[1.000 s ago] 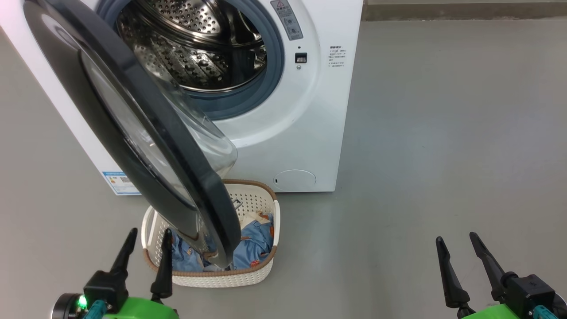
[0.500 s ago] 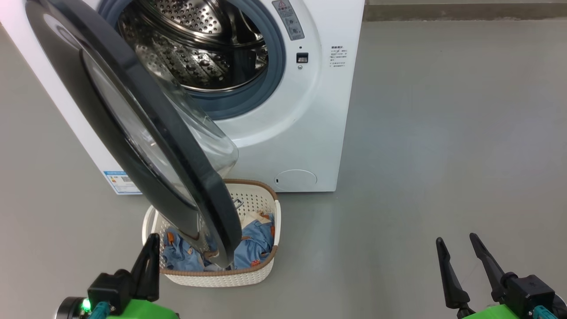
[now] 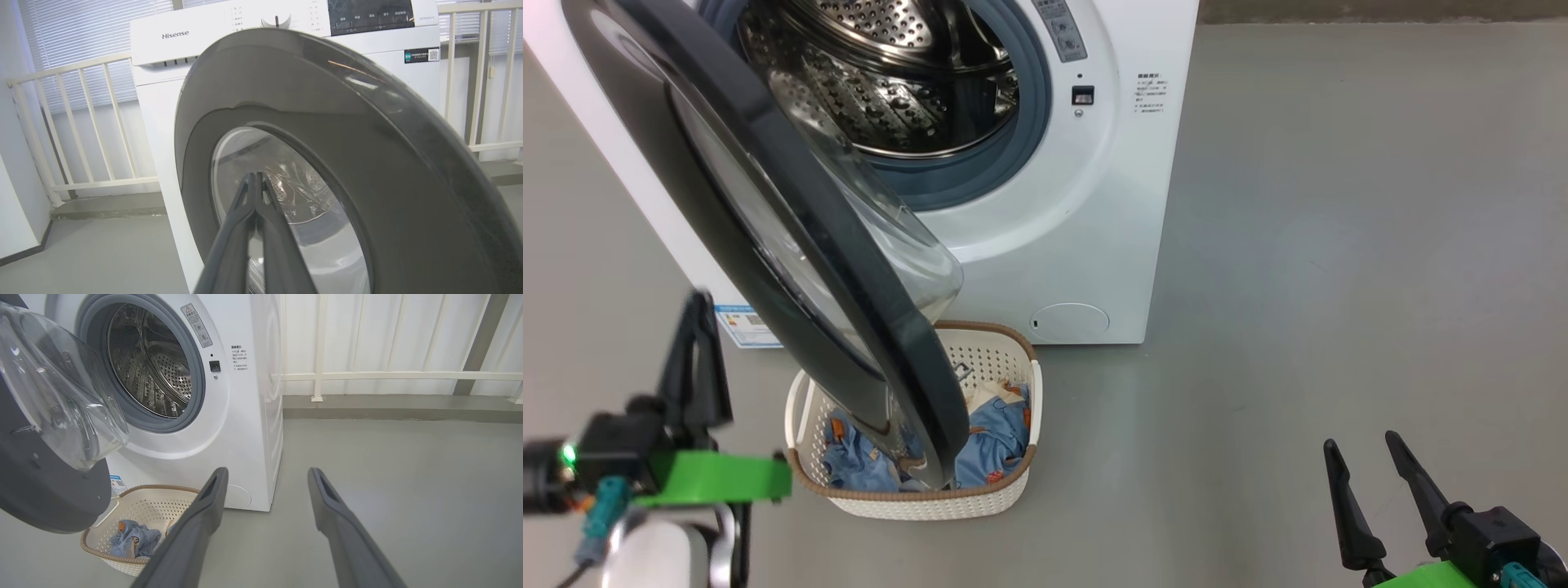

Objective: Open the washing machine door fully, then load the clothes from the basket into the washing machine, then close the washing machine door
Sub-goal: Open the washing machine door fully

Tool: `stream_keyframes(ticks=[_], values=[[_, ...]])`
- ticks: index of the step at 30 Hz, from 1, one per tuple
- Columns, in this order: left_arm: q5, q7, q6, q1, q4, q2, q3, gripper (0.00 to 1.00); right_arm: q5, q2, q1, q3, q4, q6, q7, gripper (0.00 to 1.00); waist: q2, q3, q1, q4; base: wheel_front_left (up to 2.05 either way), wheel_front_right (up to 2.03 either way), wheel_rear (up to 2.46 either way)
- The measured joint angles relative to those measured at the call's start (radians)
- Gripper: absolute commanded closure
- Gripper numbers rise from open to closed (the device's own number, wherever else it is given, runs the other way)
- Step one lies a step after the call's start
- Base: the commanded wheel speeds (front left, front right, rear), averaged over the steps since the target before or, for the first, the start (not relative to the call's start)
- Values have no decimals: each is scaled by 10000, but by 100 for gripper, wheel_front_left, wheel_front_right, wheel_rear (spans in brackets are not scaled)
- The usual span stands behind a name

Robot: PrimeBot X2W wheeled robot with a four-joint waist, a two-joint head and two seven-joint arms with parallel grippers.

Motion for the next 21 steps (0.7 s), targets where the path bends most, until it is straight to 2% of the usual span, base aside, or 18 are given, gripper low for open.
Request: stream_keyframes(ticks=[5, 8, 15, 21], values=[[330, -4, 339, -756, -1465, -6, -69, 100, -4, 4, -2, -15, 12, 0, 0, 0, 0, -21, 0, -5, 0, 0, 0], [395, 186, 337, -1029, -2205, -92, -581, 100, -4, 6, 0, -27, 13, 0, 2, 0, 0, -58, 0, -17, 0, 0, 0], [167, 1248, -46, -1049, -3398, -337, -3168, 100, -4, 10, 5, -25, 15, 0, 0, 0, 0, -72, 0, -81, 0, 0, 0], [-564, 2115, -84, -892, -3411, -359, -5101, 100, -4, 12, 6, -4, 58, 0, 0, 0, 0, -63, 0, -148, 0, 0, 0]])
